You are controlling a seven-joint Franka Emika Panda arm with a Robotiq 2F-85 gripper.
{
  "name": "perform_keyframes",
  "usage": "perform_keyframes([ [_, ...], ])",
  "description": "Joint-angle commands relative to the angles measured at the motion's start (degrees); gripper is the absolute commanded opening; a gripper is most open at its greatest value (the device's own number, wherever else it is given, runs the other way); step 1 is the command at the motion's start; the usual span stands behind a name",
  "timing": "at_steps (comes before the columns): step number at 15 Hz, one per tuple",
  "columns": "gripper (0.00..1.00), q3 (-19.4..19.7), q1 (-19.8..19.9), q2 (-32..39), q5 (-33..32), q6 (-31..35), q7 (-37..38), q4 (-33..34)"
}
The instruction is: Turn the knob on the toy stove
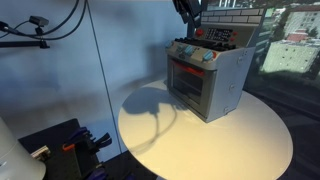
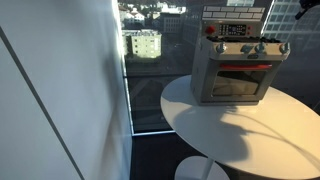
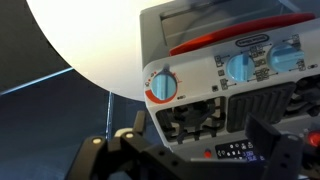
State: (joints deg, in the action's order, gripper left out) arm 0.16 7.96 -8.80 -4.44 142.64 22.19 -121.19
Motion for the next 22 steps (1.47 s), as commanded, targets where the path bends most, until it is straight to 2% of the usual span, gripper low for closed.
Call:
perform_keyframes([
  [1, 1.0, 1.11, -0.16, 0.89, -0.9, 2.56, -0.28, -0.01],
  [14, 1.0, 3.46, -0.27, 5.89, -0.88, 7.09, -3.2, 0.02],
  [22, 1.0, 4.1, -0.86, 9.89, 2.16, 11.07, -6.55, 0.83],
])
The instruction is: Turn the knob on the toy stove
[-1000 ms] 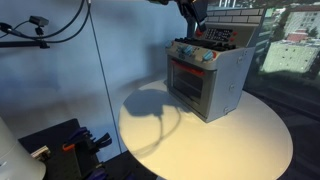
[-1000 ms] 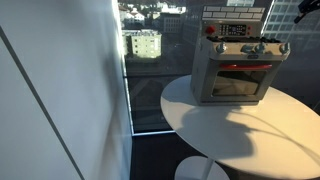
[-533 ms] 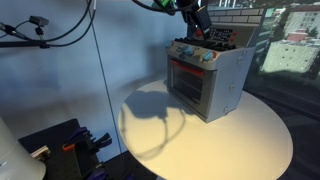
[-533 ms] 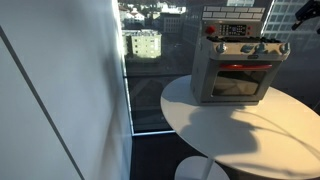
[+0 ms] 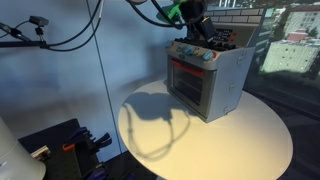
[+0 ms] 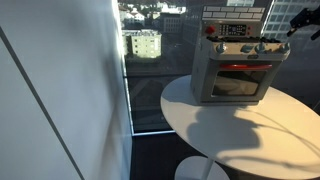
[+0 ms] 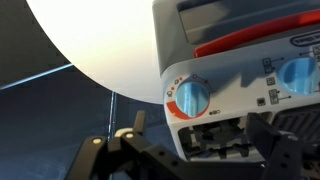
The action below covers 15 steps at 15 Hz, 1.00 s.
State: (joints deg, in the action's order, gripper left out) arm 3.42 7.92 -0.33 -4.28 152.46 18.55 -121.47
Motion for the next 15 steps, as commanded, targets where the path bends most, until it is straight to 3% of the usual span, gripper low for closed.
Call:
perform_keyframes([
  [1, 1.0, 0.83, -0.9, 1.81, 2.55, 1.77, -3.51, 1.14],
  [15, 1.0, 0.36, -1.59, 4.63, 13.43, 5.6, -14.11, 1.71],
])
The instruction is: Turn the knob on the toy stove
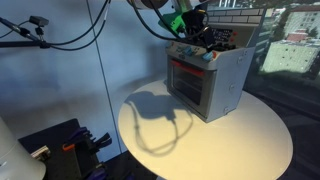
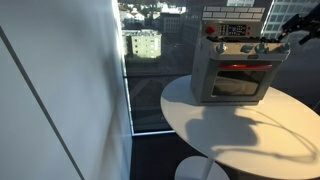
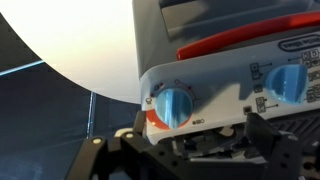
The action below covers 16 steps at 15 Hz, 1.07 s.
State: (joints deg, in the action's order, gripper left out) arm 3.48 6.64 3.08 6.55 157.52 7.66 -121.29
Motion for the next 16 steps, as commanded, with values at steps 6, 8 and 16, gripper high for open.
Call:
perform_keyframes([
  [6, 1.0, -0.11, -0.21, 2.09, 6.39, 0.79, -6.67, 2.0],
  [8, 1.0, -0.24, -0.19, 2.31, 7.28, 0.79, -7.5, 2.11],
  [16, 1.0, -0.41, -0.26, 2.95, 8.06, 1.13, -8.43, 2.36],
])
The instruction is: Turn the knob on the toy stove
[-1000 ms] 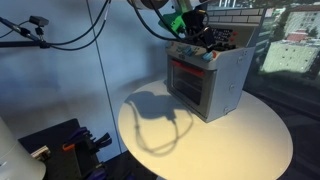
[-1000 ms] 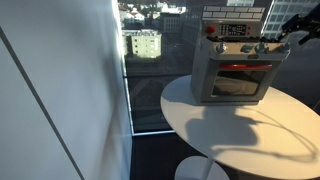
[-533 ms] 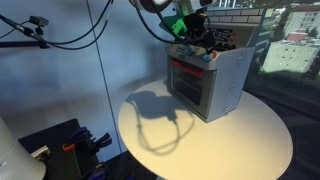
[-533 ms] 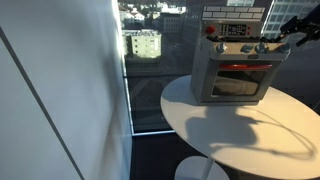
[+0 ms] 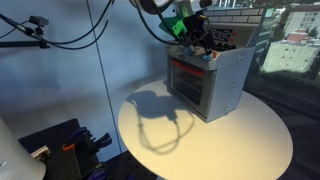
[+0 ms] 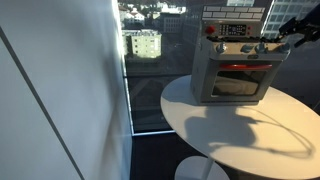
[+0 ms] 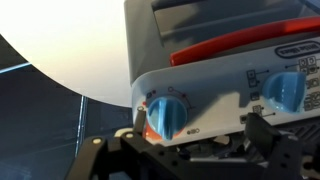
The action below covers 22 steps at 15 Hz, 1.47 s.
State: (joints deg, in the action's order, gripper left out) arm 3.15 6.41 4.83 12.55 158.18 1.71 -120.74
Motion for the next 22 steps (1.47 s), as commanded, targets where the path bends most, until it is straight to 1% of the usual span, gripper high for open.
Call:
perform_keyframes([
  [1, 1.0, -0.12, -0.01, 1.29, 2.16, 0.51, -2.58, 1.86],
  [3, 1.0, -0.15, 0.01, 1.4, 2.18, 0.62, -2.65, 1.92],
  [4, 0.96, -0.16, 0.01, 1.43, 2.18, 0.65, -2.69, 1.95],
  [5, 0.75, -0.17, 0.01, 1.46, 2.18, 0.69, -2.75, 1.98],
  [7, 0.7, -0.17, 0.04, 1.52, 2.16, 0.78, -2.84, 2.06],
  [8, 0.63, -0.17, 0.06, 1.52, 2.17, 0.87, -2.91, 2.11],
  [10, 0.43, -0.2, 0.12, 1.6, 2.26, 0.92, -3.03, 2.29],
  [13, 0.23, 0.06, 0.46, 1.47, 2.25, 1.02, -3.18, 2.13],
  [15, 0.07, 0.28, 0.68, 1.44, 2.16, 1.08, -3.14, 2.06],
  [17, 0.03, 0.48, 0.85, 1.49, 1.88, 1.16, -2.86, 2.03],
  [18, 0.06, 0.53, 0.77, 1.46, 1.6, 1.28, -2.5, 1.98],
  [22, 0.06, 0.7, 0.63, 1.31, 1.18, 1.74, -1.27, 1.76],
])
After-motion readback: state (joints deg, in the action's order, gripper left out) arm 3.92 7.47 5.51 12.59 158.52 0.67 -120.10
